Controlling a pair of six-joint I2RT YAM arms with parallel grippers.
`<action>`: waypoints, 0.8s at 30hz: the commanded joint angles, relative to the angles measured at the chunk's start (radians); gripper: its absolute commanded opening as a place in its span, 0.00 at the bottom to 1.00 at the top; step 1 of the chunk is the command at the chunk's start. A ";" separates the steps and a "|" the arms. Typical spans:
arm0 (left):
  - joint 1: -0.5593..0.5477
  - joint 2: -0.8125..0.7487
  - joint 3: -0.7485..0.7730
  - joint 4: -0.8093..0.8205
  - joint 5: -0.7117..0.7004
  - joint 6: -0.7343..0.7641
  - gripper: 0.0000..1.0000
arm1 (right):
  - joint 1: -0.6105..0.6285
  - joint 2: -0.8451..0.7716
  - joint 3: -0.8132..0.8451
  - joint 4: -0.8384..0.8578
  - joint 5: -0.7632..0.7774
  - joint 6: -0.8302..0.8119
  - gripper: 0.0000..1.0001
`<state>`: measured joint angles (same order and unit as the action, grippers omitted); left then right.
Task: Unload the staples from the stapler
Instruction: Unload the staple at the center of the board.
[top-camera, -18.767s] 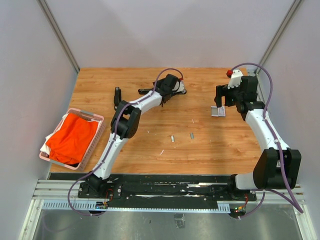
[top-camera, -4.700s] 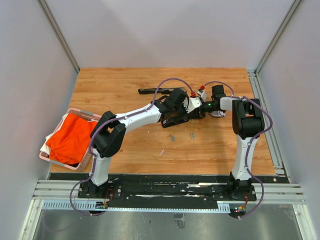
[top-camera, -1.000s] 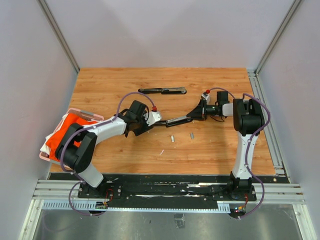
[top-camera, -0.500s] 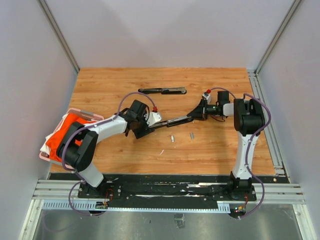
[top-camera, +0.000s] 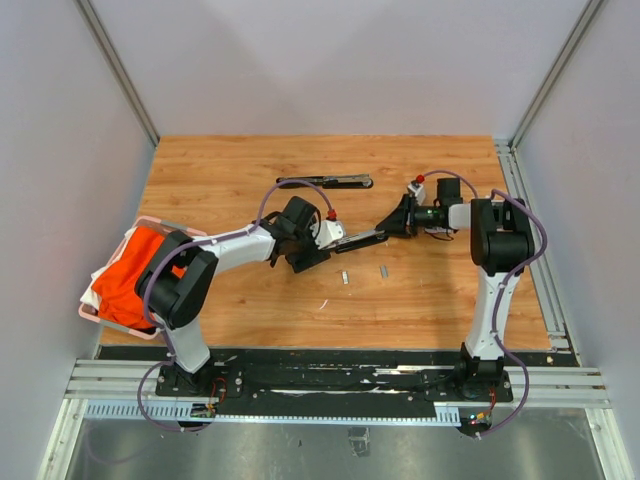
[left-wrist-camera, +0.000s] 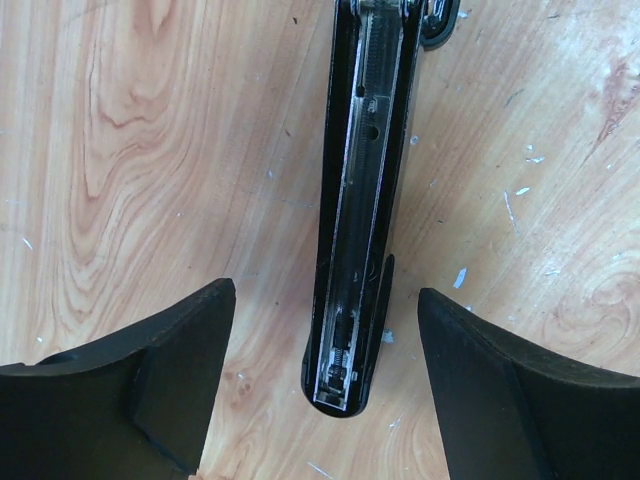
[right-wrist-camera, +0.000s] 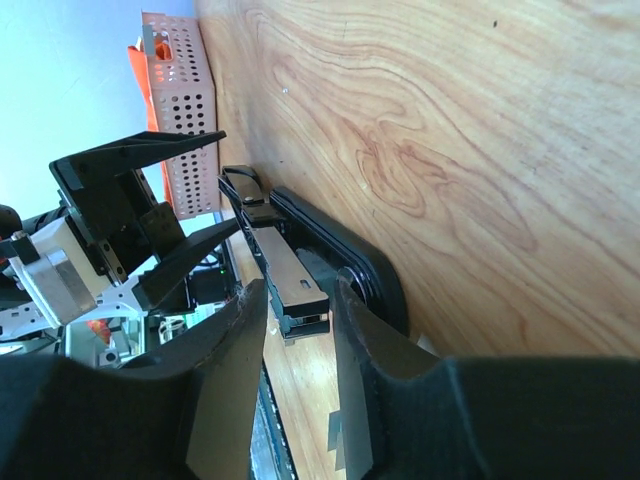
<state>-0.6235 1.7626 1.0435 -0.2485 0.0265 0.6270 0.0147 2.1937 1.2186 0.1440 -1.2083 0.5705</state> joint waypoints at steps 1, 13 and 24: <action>-0.001 -0.004 0.012 0.015 0.009 -0.012 0.78 | -0.025 -0.021 0.017 -0.072 0.097 -0.070 0.36; -0.001 0.003 0.028 -0.034 0.017 -0.016 0.70 | -0.025 -0.142 0.088 -0.316 0.236 -0.269 0.49; -0.001 0.026 0.090 -0.104 0.082 -0.041 0.63 | -0.024 -0.349 0.088 -0.403 0.399 -0.529 0.53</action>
<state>-0.6235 1.7691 1.0920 -0.3168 0.0628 0.6041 0.0055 1.9293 1.2873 -0.2165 -0.8875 0.1898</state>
